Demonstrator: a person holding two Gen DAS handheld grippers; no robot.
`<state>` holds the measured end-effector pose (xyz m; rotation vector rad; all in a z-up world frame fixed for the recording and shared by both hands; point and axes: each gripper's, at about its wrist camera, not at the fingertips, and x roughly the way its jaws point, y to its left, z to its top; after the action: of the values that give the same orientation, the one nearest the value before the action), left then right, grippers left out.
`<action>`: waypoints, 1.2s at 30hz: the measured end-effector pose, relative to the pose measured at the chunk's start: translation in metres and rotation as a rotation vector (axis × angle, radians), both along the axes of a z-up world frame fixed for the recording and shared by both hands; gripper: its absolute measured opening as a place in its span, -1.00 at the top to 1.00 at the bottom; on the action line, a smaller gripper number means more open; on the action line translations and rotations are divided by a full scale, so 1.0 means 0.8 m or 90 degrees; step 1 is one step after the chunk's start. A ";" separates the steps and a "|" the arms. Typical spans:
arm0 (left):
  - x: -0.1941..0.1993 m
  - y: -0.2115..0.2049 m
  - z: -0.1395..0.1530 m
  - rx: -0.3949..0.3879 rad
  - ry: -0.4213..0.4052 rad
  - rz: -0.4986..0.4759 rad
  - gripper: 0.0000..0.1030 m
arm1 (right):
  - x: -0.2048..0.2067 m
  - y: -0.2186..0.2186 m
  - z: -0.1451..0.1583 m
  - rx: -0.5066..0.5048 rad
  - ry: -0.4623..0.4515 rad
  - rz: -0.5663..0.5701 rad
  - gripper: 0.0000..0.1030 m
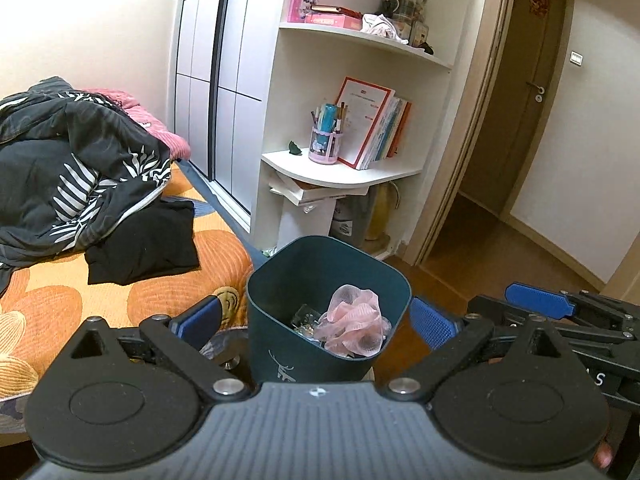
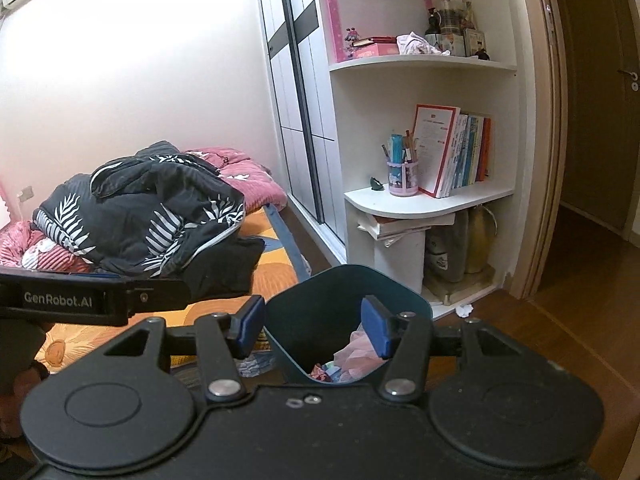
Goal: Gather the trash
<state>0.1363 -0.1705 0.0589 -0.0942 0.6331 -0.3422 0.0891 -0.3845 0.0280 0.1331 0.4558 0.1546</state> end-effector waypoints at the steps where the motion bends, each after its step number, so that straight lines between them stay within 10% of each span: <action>1: -0.001 0.000 -0.001 -0.001 0.001 0.000 -0.96 | 0.000 0.000 0.000 0.000 0.001 -0.001 -0.04; 36: -0.005 0.001 -0.005 -0.003 -0.009 0.003 -0.96 | -0.017 0.014 0.008 -0.009 -0.024 -0.014 -0.04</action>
<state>0.1321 -0.1694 0.0551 -0.0982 0.6175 -0.3391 0.0755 -0.3734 0.0343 0.1220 0.4178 0.1315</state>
